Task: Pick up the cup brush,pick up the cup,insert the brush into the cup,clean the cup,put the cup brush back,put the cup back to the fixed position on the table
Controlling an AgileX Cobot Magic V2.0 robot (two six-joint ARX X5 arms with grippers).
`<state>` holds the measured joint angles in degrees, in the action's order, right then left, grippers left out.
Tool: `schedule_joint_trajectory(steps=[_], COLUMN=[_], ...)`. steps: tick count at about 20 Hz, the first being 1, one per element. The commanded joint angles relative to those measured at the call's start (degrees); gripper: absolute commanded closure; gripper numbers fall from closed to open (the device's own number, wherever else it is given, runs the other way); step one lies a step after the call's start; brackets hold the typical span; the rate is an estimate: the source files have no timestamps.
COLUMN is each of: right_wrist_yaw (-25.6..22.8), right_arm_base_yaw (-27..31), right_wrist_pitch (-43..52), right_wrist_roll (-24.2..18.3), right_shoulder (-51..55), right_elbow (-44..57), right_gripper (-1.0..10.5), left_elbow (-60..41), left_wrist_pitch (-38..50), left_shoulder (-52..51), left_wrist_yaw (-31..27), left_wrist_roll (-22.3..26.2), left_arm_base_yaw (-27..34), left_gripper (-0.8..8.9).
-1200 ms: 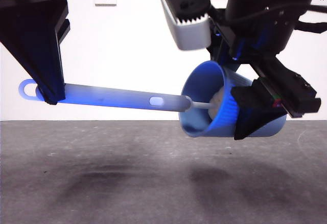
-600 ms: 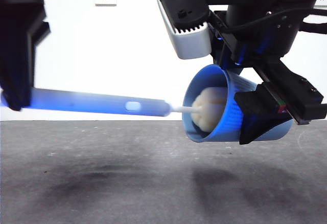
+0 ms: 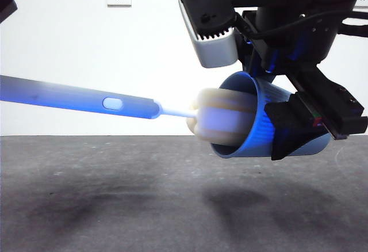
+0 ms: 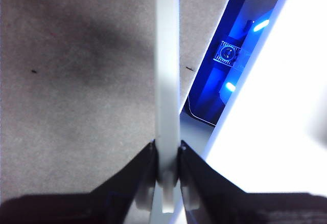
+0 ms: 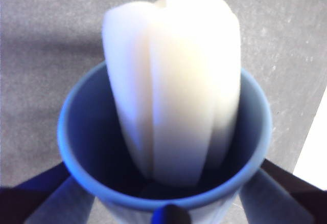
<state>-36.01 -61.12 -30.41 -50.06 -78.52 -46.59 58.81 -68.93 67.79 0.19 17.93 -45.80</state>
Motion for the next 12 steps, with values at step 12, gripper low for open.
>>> schedule_joint_trajectory(steps=[12], right_wrist_yaw=[1.60], right_arm_base_yaw=[-0.13], right_wrist_pitch=[3.39], right_wrist_roll=[1.14], right_shoulder=[-0.31], right_elbow=[-0.09], right_gripper=[9.6], left_elbow=[-0.11], left_wrist_pitch=[18.18], left_shoulder=[9.33], left_wrist_yaw=[6.43], left_wrist_roll=[-2.10], left_arm_base_yaw=[-0.02], left_gripper=[8.22])
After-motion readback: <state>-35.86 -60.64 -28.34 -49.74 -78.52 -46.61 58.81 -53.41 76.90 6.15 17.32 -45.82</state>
